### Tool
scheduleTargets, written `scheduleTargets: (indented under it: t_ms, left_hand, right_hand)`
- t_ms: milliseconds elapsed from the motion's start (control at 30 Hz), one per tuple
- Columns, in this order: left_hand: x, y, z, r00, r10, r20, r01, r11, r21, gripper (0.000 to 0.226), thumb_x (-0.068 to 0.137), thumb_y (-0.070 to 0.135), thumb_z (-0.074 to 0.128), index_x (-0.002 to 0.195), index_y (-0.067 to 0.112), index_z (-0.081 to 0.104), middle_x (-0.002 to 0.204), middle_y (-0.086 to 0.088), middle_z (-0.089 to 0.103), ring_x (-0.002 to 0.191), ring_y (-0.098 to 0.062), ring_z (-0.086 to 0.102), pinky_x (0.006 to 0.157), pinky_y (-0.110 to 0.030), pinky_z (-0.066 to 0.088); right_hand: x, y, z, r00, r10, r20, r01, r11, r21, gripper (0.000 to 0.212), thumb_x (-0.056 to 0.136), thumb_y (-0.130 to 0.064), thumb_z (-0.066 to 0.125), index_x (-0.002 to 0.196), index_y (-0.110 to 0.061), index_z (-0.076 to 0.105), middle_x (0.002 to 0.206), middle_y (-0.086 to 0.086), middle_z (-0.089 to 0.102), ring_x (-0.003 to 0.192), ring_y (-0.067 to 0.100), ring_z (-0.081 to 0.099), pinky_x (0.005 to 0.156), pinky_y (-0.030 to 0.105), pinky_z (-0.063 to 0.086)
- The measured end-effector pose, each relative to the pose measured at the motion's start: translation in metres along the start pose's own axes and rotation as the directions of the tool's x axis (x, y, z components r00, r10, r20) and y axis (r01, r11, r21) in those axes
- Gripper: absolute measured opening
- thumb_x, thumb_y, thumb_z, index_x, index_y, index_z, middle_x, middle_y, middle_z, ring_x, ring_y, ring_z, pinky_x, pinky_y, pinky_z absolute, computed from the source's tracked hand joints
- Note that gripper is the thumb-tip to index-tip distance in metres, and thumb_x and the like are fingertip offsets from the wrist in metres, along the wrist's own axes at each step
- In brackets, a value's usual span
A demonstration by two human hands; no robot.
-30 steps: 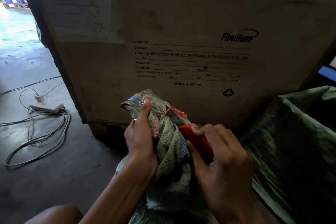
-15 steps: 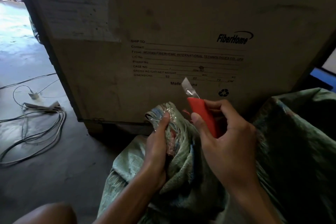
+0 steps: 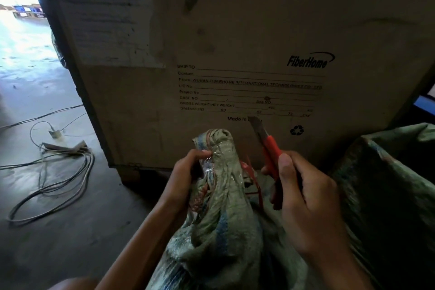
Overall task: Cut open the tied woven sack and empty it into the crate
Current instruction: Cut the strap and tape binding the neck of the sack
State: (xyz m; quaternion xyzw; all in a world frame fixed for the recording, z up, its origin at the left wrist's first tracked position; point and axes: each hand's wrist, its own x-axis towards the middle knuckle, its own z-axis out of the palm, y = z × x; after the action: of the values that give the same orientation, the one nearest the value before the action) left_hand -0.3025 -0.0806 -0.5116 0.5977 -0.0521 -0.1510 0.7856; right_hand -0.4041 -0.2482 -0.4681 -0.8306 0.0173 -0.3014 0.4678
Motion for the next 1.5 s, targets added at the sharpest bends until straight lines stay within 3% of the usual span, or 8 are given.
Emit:
scheduleTargets:
  t_ms: [133,267,367,467,633,933,1100,1500]
  left_hand:
    - [-0.002,0.009,-0.012,0.997,-0.03,0.066,0.035,0.996,-0.083,0.037,0.093,0.028,0.05,0.074,-0.001,0.063,0.059,-0.01,0.061,0.04,-0.014,0.055,0.047,-0.021,0.047]
    - [0.0,0.014,-0.018,0.996,0.014,0.091,0.002,0.985,-0.175,0.054,0.067,0.035,0.072,0.108,0.004,0.058,0.089,-0.021,0.045,0.06,-0.031,0.049,0.059,-0.027,0.05]
    - [-0.003,0.016,-0.018,0.993,0.026,0.114,0.005,0.965,-0.262,0.027,0.078,0.029,0.058,0.082,0.002,0.057,0.065,-0.011,0.048,0.051,-0.019,0.053,0.052,-0.023,0.051]
    - [-0.009,0.02,-0.011,0.99,0.051,0.13,-0.005,0.942,-0.334,0.06,0.097,0.013,0.029,0.048,0.021,0.064,0.044,0.01,0.036,0.036,-0.004,0.04,0.041,-0.019,0.044]
    - [-0.01,0.024,-0.004,0.992,0.09,0.084,-0.061,0.951,-0.302,0.071,0.1,0.007,0.023,0.039,0.026,0.056,0.041,0.012,0.031,0.033,-0.003,0.034,0.037,-0.016,0.039]
    - [-0.006,0.017,-0.013,0.975,0.174,0.138,-0.152,0.976,-0.158,0.034,0.086,0.021,0.041,0.107,0.007,0.064,0.088,-0.01,0.073,0.076,-0.019,0.07,0.065,-0.03,0.059]
    - [-0.011,0.016,-0.011,0.964,0.256,0.072,-0.255,0.967,-0.02,0.041,0.102,0.023,0.04,0.08,0.019,0.075,0.069,0.003,0.073,0.063,-0.006,0.069,0.062,-0.022,0.055]
    - [-0.004,0.026,-0.02,0.955,0.281,-0.092,-0.288,0.955,-0.066,0.045,0.089,0.039,0.051,0.112,0.003,0.064,0.086,-0.006,0.076,0.073,-0.016,0.074,0.064,-0.027,0.062]
  right_hand:
    - [-0.005,-0.004,0.003,0.999,-0.024,0.045,0.024,1.0,0.004,0.032,0.103,-0.036,0.037,0.095,-0.03,0.067,0.058,-0.006,0.056,0.047,0.014,0.052,0.043,0.024,0.037]
    - [-0.008,-0.01,0.008,0.995,-0.086,0.055,0.087,0.996,-0.024,0.027,0.103,-0.031,0.041,0.109,-0.03,0.067,0.064,-0.019,0.06,0.058,0.001,0.059,0.049,0.004,0.034]
    - [-0.01,-0.012,0.012,0.992,-0.115,0.052,0.118,0.99,-0.071,0.031,0.102,-0.034,0.039,0.114,-0.028,0.066,0.079,-0.022,0.065,0.073,-0.004,0.063,0.058,0.001,0.039]
    - [-0.011,-0.014,0.013,0.988,-0.147,0.037,0.15,0.984,-0.1,0.029,0.1,-0.031,0.04,0.112,-0.028,0.066,0.081,-0.025,0.064,0.077,-0.008,0.063,0.061,-0.001,0.039]
    - [-0.012,-0.015,0.014,0.982,-0.188,0.02,0.189,0.975,-0.118,0.025,0.1,-0.026,0.044,0.108,-0.028,0.068,0.074,-0.029,0.058,0.069,-0.014,0.057,0.059,-0.002,0.035]
    - [-0.013,-0.015,0.014,0.981,-0.19,0.044,0.195,0.96,-0.199,0.026,0.1,-0.031,0.041,0.11,-0.031,0.066,0.083,-0.023,0.063,0.075,-0.008,0.061,0.064,0.003,0.041]
    - [-0.011,-0.013,0.013,0.978,-0.198,0.072,0.209,0.948,-0.238,0.03,0.101,-0.033,0.04,0.117,-0.031,0.065,0.096,-0.02,0.067,0.087,-0.005,0.064,0.073,0.013,0.051]
    - [-0.019,-0.013,0.027,0.973,-0.121,0.199,0.179,0.934,-0.31,0.038,0.099,-0.037,0.04,0.125,-0.029,0.066,0.098,-0.006,0.07,0.084,0.013,0.069,0.069,0.033,0.059]
